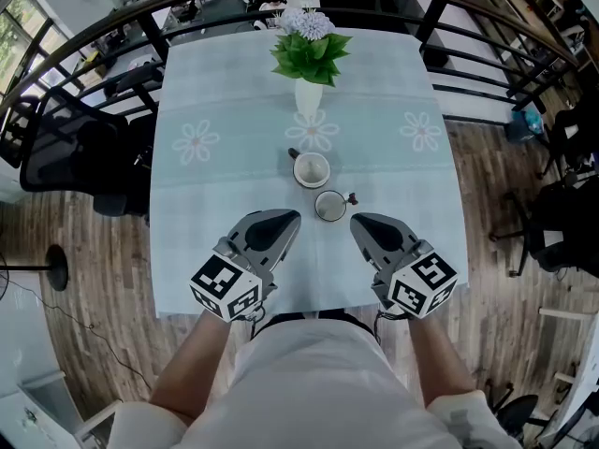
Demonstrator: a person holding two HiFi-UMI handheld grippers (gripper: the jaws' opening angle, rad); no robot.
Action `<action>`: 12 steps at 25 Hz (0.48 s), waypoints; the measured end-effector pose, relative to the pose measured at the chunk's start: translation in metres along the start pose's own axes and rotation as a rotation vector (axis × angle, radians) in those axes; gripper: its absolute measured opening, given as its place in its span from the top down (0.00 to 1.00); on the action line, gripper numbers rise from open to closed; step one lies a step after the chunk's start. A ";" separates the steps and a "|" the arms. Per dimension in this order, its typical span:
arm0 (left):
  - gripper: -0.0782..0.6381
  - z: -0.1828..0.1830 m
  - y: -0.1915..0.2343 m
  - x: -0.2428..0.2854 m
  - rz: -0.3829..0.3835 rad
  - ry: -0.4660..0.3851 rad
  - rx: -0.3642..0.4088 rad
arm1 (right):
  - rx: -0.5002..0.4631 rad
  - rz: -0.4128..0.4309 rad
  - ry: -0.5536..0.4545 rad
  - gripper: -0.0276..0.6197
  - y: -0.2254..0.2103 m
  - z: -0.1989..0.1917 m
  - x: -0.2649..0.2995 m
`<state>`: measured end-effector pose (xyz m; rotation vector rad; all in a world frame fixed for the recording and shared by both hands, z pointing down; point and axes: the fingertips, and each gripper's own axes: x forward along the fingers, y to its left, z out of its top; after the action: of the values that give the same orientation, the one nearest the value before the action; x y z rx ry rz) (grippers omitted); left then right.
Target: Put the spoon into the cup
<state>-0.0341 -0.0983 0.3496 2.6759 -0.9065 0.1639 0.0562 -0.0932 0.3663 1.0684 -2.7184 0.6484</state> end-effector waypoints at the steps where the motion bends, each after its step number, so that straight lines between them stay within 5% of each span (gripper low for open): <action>1: 0.86 0.000 0.000 0.001 -0.001 0.000 0.000 | 0.000 0.000 0.001 0.92 -0.001 0.000 0.000; 12: 0.86 -0.003 0.003 0.006 0.002 0.003 -0.009 | 0.000 0.006 0.013 0.92 -0.006 -0.002 0.005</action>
<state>-0.0312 -0.1027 0.3543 2.6658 -0.9073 0.1645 0.0565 -0.0989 0.3713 1.0523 -2.7116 0.6535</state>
